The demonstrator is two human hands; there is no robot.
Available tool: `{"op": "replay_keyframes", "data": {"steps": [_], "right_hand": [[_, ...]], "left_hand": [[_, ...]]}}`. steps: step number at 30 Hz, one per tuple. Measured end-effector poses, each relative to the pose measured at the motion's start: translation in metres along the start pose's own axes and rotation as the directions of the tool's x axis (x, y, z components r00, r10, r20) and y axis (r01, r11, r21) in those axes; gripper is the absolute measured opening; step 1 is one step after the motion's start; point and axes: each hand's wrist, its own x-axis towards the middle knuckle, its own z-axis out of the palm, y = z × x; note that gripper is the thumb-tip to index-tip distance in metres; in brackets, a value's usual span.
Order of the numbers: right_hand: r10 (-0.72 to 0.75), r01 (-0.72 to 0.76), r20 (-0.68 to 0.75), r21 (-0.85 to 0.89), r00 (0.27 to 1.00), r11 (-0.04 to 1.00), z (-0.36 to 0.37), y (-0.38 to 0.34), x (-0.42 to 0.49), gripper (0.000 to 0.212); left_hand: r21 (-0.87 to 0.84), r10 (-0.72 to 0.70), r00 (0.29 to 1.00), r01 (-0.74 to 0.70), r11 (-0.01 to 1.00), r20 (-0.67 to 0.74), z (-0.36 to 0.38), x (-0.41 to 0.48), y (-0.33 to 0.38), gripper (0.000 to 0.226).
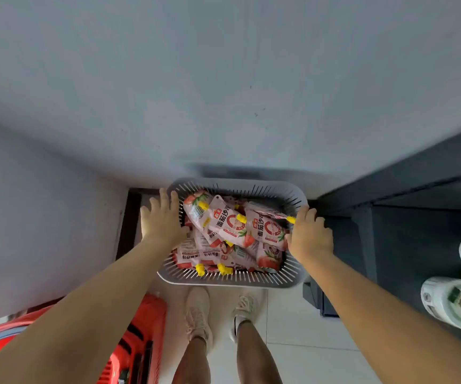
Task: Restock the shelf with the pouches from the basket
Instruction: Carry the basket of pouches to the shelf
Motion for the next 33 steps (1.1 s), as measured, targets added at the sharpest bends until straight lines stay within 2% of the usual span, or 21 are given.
{"op": "replay_keyframes", "data": {"steps": [2,4,6,8,10,12,14,17,22,24,33], "right_hand": [[0.109,-0.113,0.027,0.27,0.994,0.956,0.015,0.0,0.006,0.084],[0.193,-0.216,0.098,0.433,0.976,0.875,0.028,0.0,0.013,0.066],[0.24,-0.269,0.12,0.458,0.963,0.847,0.033,0.0,0.018,0.053],[0.264,-0.294,0.132,0.515,0.955,0.805,0.036,0.005,0.027,0.051],[0.28,-0.34,0.194,0.593,0.94,0.73,0.042,0.013,0.041,0.052],[0.304,-0.39,0.249,0.671,0.92,0.631,0.047,0.018,0.05,0.056],[0.321,-0.409,0.265,0.706,0.909,0.577,0.051,0.022,0.056,0.056],[0.329,-0.411,0.265,0.735,0.906,0.54,0.052,0.027,0.055,0.058],[0.328,-0.447,0.309,0.706,0.893,0.55,0.053,0.039,0.035,0.064],[0.345,-0.467,0.322,0.703,0.881,0.536,0.048,0.044,0.024,0.065],[0.418,-0.568,0.411,0.727,0.81,0.386,-0.004,0.065,-0.057,0.066]], "left_hand": [[-0.245,-0.068,0.997,0.075,0.967,0.035,0.013,0.006,0.006,0.095],[-0.433,-0.123,0.992,0.121,0.893,0.023,0.025,0.009,0.013,0.094],[-0.555,-0.191,0.981,0.179,0.812,0.036,0.034,0.015,0.016,0.086],[-0.68,-0.277,0.958,0.248,0.69,0.068,0.039,0.02,0.01,0.061],[-0.754,-0.342,0.923,0.35,0.556,0.177,0.045,0.028,0.002,0.041],[-0.794,-0.345,0.897,0.416,0.443,0.276,0.049,0.034,-0.005,0.046],[-0.821,-0.321,0.877,0.458,0.34,0.357,0.049,0.038,-0.01,0.057],[-0.817,-0.271,0.867,0.489,0.305,0.417,0.049,0.041,-0.014,0.068],[-0.849,-0.232,0.851,0.509,0.143,0.471,0.046,0.011,-0.014,0.064],[-0.862,-0.204,0.86,0.494,0.11,0.467,0.044,-0.003,-0.016,0.062],[-0.871,-0.072,0.888,0.46,0.171,0.455,0.012,-0.056,-0.033,0.061]]}}
